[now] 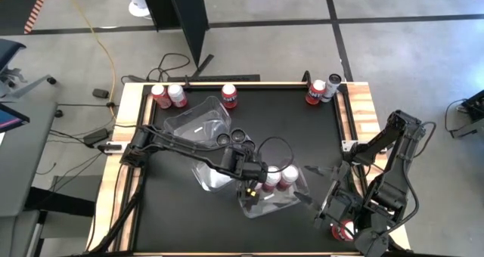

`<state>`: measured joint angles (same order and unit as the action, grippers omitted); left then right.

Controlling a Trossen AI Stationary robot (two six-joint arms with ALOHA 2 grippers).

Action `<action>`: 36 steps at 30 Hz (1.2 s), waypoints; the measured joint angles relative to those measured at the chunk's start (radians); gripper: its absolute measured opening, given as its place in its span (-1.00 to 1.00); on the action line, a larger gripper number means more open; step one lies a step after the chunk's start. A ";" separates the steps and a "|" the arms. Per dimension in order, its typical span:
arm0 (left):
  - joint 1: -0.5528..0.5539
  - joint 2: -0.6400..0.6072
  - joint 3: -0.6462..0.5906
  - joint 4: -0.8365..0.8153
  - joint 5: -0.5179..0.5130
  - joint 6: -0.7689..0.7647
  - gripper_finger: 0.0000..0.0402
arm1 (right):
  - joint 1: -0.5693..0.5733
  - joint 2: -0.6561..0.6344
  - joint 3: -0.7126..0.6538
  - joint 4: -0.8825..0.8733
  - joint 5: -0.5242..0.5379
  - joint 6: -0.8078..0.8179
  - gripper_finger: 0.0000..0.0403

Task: Sort soda cans
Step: Put the bottom pink soda can in the bottom right transparent bin

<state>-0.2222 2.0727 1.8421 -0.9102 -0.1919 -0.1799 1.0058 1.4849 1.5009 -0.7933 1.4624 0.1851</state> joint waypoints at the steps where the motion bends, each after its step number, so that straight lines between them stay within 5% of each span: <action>1: 0.000 0.000 0.006 -0.004 -0.002 0.000 0.96 | 0.000 0.000 0.000 0.000 0.000 0.000 0.96; 36: -0.031 -0.012 0.034 -0.043 -0.063 -0.001 0.96 | 0.000 0.000 0.000 -0.023 -0.027 0.028 0.96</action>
<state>-0.2535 2.0605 1.8763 -0.9536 -0.2546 -0.1806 1.0058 1.4849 1.5009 -0.8158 1.4357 0.2134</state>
